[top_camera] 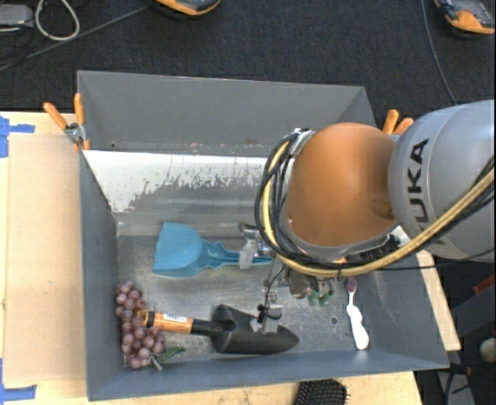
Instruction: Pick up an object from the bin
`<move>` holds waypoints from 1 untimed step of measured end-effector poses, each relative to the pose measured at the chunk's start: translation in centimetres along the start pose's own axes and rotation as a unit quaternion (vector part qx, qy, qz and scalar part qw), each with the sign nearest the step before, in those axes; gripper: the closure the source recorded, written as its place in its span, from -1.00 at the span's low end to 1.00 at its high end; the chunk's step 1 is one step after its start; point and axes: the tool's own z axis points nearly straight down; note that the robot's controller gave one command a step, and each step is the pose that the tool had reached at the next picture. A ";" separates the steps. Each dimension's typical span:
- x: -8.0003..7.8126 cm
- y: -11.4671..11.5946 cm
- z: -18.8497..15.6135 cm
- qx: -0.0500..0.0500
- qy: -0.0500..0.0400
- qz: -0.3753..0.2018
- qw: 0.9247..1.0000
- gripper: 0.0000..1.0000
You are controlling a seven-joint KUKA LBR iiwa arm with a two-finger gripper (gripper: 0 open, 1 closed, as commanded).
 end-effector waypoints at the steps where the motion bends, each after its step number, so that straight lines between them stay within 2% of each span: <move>1: -0.2 -0.1 -0.4 -0.001 -0.004 0.002 1.000 -1.00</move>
Offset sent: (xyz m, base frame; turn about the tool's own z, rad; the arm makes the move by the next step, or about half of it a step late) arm -0.0127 -0.0002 -0.1504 0.2107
